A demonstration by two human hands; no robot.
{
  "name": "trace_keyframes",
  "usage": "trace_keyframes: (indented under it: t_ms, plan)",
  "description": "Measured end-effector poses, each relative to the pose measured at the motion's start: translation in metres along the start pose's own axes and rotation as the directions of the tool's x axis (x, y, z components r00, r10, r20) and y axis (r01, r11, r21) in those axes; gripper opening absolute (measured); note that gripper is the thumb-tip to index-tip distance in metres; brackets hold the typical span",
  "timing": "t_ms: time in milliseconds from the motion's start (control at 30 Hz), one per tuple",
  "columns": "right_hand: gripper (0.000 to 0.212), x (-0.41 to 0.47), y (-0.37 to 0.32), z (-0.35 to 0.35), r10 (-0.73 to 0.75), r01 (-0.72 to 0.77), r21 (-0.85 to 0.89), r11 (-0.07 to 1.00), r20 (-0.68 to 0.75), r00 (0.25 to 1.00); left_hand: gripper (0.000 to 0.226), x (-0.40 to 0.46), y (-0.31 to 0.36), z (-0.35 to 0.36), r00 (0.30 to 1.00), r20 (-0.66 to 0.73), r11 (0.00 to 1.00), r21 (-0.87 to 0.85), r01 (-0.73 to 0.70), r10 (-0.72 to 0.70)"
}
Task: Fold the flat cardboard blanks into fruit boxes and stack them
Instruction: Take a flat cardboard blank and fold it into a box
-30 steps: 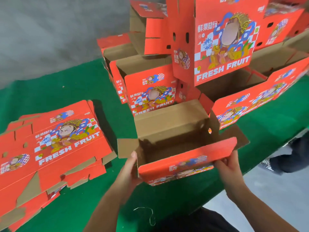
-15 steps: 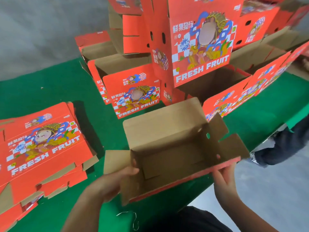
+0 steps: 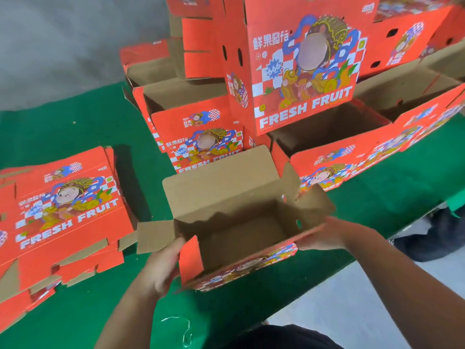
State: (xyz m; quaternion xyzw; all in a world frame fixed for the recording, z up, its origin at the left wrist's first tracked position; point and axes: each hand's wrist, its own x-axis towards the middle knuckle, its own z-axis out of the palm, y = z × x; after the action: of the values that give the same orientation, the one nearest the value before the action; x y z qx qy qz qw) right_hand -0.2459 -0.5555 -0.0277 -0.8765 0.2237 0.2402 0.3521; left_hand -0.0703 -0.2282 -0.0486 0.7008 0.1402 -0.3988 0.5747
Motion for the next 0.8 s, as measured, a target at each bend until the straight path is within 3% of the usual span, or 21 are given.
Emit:
trace_keyframes:
  t_ms: [33, 100, 133, 200, 267, 333, 367, 467, 500, 600, 633, 700, 800]
  plan:
    - [0.011, 0.002, -0.006, -0.009, -0.03, 0.027, 0.068, 0.997, 0.045, 0.999, 0.037, -0.003, 0.002, 0.0, 0.999, -0.036, 0.999, 0.042, -0.026, 0.027]
    - [0.037, 0.006, -0.018, -0.018, -0.194, 0.177, 0.188, 0.966, 0.08, 0.978, 0.043, -0.009, 0.011, 0.002, 0.982, -0.085, 0.959, 0.244, -0.142, 0.167]
    - [0.039, 0.009, -0.022, -0.016, -0.233, 0.205, 0.264, 0.942, 0.08, 0.969, 0.044, -0.01, 0.015, 0.004, 0.958, -0.09, 0.913, 0.338, -0.229, 0.274]
    - [0.021, 0.013, -0.02, -0.008, -0.227, 0.201, 0.295, 0.934, 0.055, 0.972, 0.052, -0.01, 0.021, 0.006, 0.899, -0.073, 0.849, 0.369, -0.377, 0.431]
    - [0.007, 0.015, -0.009, 0.007, -0.181, 0.162, 0.294, 0.942, 0.036, 0.983, 0.077, -0.006, 0.027, 0.007, 0.846, -0.055, 0.824, 0.271, -0.498, 0.53]
    - [0.014, 0.012, -0.004, 0.02, -0.211, 0.202, 0.347, 0.916, -0.013, 0.977, 0.077, -0.009, 0.032, 0.014, 0.823, -0.051, 0.821, 0.132, -0.556, 0.566]
    - [0.027, 0.011, -0.003, 0.024, -0.232, 0.24, 0.389, 0.89, -0.068, 0.97, 0.071, -0.011, 0.032, 0.018, 0.822, -0.062, 0.824, 0.074, -0.562, 0.566]
    - [0.104, 0.013, -0.003, 0.028, -0.272, 0.326, 0.445, 0.834, -0.183, 0.945, 0.054, -0.014, 0.023, 0.022, 0.838, -0.057, 0.819, -0.189, -0.542, 0.542]
    - [0.121, 0.014, -0.002, 0.029, -0.306, 0.362, 0.418, 0.833, -0.197, 0.931, 0.059, -0.016, 0.019, 0.022, 0.864, -0.041, 0.817, -0.307, -0.489, 0.502]
    - [0.131, 0.013, -0.003, 0.034, -0.407, 0.458, 0.331, 0.825, -0.214, 0.888, 0.106, -0.024, 0.005, 0.011, 0.91, 0.03, 0.782, -0.524, -0.337, 0.413]
    - [0.13, 0.013, -0.002, 0.037, -0.431, 0.49, 0.292, 0.822, -0.245, 0.869, 0.108, -0.029, 0.002, 0.01, 0.905, 0.036, 0.763, -0.553, -0.334, 0.423]
    - [0.129, 0.011, 0.007, 0.045, -0.436, 0.508, 0.248, 0.825, -0.294, 0.851, 0.091, -0.038, -0.003, 0.016, 0.898, 0.023, 0.745, -0.567, -0.351, 0.44]
    - [0.124, 0.007, 0.032, 0.056, -0.365, 0.491, 0.33, 0.806, -0.376, 0.852, 0.049, -0.034, -0.004, 0.029, 0.885, -0.008, 0.753, -0.521, -0.401, 0.465]
